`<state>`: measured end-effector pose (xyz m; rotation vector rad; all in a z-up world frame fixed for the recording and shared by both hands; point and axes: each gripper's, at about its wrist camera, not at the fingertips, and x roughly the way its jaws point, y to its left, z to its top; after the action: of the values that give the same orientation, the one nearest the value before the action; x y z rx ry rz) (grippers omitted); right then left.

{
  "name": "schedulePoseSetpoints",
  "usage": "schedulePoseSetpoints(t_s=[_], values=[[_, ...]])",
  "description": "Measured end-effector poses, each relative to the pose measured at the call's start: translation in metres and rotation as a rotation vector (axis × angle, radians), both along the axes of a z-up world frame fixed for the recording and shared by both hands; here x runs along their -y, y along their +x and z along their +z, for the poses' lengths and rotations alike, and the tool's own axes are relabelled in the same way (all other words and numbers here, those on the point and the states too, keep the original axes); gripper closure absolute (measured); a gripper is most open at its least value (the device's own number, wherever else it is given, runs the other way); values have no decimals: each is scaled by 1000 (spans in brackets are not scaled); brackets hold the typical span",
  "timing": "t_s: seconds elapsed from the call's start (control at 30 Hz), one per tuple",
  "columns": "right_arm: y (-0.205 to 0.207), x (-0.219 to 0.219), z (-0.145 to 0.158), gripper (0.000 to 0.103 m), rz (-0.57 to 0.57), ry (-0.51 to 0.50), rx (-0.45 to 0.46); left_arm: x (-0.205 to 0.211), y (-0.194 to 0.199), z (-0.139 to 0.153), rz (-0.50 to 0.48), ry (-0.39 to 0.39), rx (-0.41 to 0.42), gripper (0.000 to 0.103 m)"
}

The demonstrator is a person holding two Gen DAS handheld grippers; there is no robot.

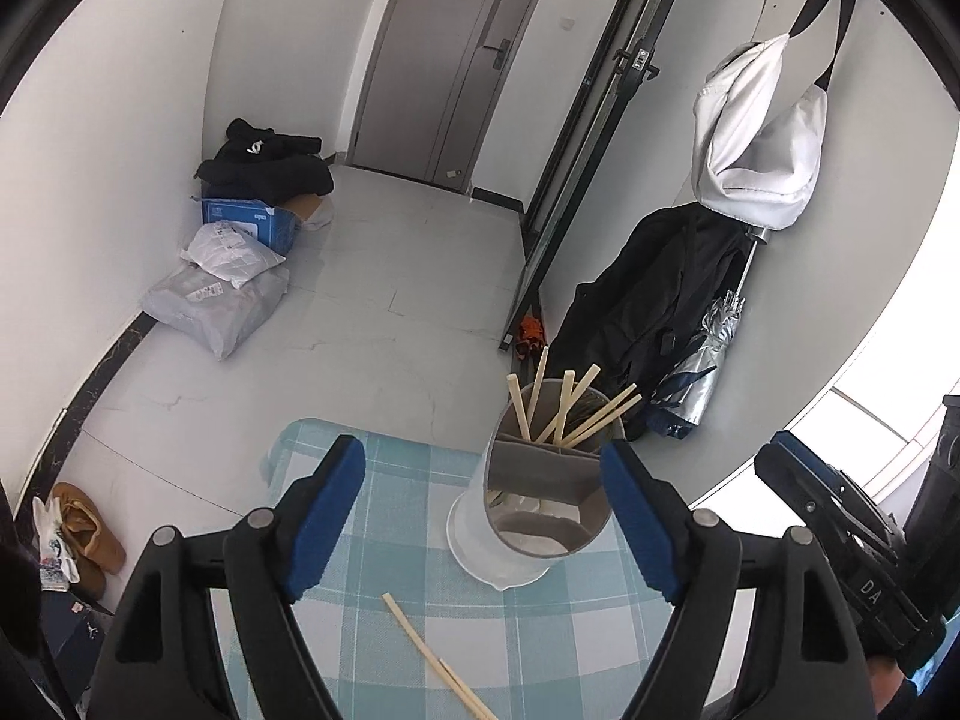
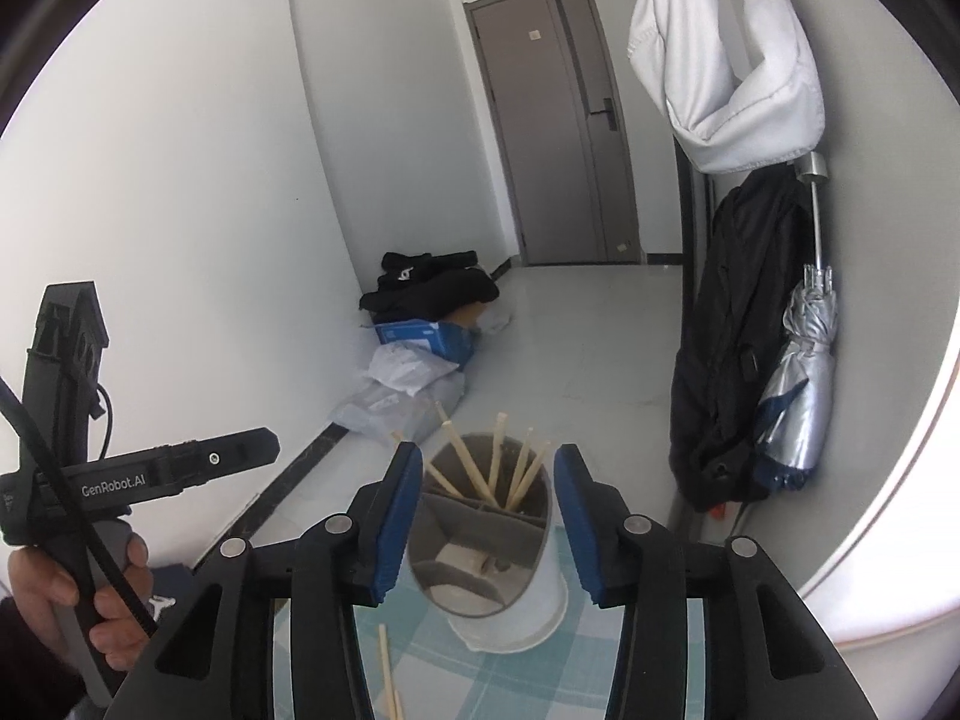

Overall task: Organize utensils
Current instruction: 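Withdraw both open tools up from the holder, then lower the right tool and grasp a wooden chopstick from the table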

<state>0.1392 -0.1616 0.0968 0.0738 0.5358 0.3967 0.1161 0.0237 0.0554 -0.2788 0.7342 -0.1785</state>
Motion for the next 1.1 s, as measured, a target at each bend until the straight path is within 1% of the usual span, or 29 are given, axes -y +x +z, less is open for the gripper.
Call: schedulePoseSetpoints(t_s=[0.03, 0.07, 0.13, 0.17, 0.2, 0.27, 0.33, 0.43, 0.47, 0.5, 0.53, 0.57, 0.63, 0.73, 0.9, 1.03, 1.1], values=[[-8, -1, 0, 44, -6, 1, 6, -1, -6, 0, 9, 4, 5, 20], [-15, -1, 0, 39, -9, 5, 10, 0, -12, 2, 17, 8, 9, 19], [-30, -3, -2, 39, 0, 10, 23, 1, -24, 5, 24, 23, 19, 19], [-36, -4, -3, 37, 3, 9, 28, 2, -30, 6, 30, 31, 30, 17], [-43, -6, -5, 35, 4, 8, 33, 1, -36, 6, 39, 34, 40, 13], [-57, -8, -9, 31, 4, 5, 40, -1, -46, 5, 54, 20, 52, 9], [-69, -9, -13, 29, 0, 0, 42, -4, -52, 2, 63, 14, 59, 8], [-86, -8, -21, 25, -16, -4, 46, -4, -62, -7, 72, 37, 75, 8], [-90, -7, -24, 20, -14, -7, 45, -4, -64, -11, 80, 50, 81, 8], [-95, -7, -28, 18, -12, -19, 43, -4, -66, -14, 86, 57, 86, 7], [-99, -8, -32, 18, -11, -30, 43, -4, -70, -18, 91, 64, 85, 6], [-103, -9, -37, 18, -8, -43, 38, -5, -70, -22, 93, 64, 76, 2], [-109, -10, -48, 18, -7, -67, 20, -8, -75, -31, 101, 40, 64, 1], [-116, -10, -64, 18, -29, -96, -8, -10, -80, -44, 101, 31, 55, 1], [-111, -16, -99, 18, -38, -157, -115, -13, -85, -68, 110, 65, 47, 1], [-101, -27, -127, 18, -8, -202, -209, -28, -84, -82, 120, 37, -3, 1], [-92, -35, -144, 18, 4, -243, -274, -34, -84, -87, 132, 30, -27, 1]])
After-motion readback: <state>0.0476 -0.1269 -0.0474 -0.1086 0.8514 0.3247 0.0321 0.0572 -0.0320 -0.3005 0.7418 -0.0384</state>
